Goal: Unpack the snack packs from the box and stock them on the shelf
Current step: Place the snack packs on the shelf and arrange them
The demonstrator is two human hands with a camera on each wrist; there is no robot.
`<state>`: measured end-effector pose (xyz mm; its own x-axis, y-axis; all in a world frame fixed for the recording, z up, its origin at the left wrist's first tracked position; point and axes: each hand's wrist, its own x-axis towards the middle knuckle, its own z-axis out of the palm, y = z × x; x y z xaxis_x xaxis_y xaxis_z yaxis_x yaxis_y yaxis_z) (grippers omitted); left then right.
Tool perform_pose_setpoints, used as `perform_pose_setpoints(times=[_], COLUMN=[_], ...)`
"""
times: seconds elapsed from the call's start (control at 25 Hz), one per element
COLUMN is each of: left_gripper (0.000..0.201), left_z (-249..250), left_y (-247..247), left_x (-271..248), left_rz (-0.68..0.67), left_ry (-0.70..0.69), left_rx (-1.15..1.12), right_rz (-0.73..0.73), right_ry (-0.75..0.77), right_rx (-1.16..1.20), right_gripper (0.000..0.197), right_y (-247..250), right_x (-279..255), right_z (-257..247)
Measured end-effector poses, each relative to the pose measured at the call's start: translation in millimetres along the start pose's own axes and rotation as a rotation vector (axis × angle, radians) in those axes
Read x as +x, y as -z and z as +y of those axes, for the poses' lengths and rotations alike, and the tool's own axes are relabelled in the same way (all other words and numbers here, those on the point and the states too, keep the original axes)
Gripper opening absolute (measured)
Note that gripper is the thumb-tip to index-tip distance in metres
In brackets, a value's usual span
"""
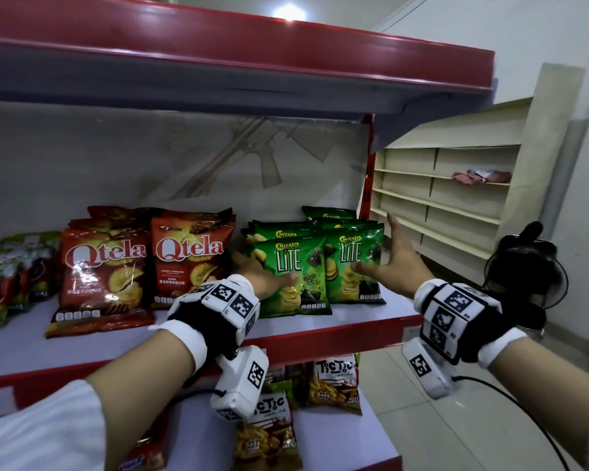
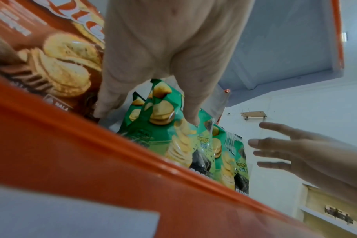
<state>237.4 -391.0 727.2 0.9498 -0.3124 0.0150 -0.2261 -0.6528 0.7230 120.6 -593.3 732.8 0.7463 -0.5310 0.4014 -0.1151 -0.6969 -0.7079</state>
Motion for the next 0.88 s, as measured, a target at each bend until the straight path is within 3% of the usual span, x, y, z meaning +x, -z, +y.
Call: perform_pose_setpoints(times=[0.2,0.32,0.56,0.72,0.88], left_gripper=[0.08,0.067,0.011,0.008,0.012], left_z=[-1.2,-14.7,-51.4,-86.4,-139.0], left_y=[10.5,17.3,22.6,35.1,52.1], left_x=[-14.5,-26.3,-49.3,-71.0,-101.7], left_rz=[0.144,0.246,0.373,0.404,0.349], left_ry=[-0.06,-0.158,-0.303,-0.318,-0.285], left_rx=[-0.003,0.034,-0.235,-0.331,-0.41], right_rz=[0.222,0.253,0.214,0.171,0.144], right_ry=[0.196,0.276,0.353,0.325,0.269], right_rx=[0.049,0.158,0.393,0.451,0.504], right_gripper=[0.04,0.012,0.009,0.009,0.017], right_y=[-9.4,-25.8,-63.4,-90.9,-126.6], right_x=[-11.2,-21.0,-61.5,-90.4,-134.2], right_z=[-8.7,-16.2,-40.2,-63.3,-88.3])
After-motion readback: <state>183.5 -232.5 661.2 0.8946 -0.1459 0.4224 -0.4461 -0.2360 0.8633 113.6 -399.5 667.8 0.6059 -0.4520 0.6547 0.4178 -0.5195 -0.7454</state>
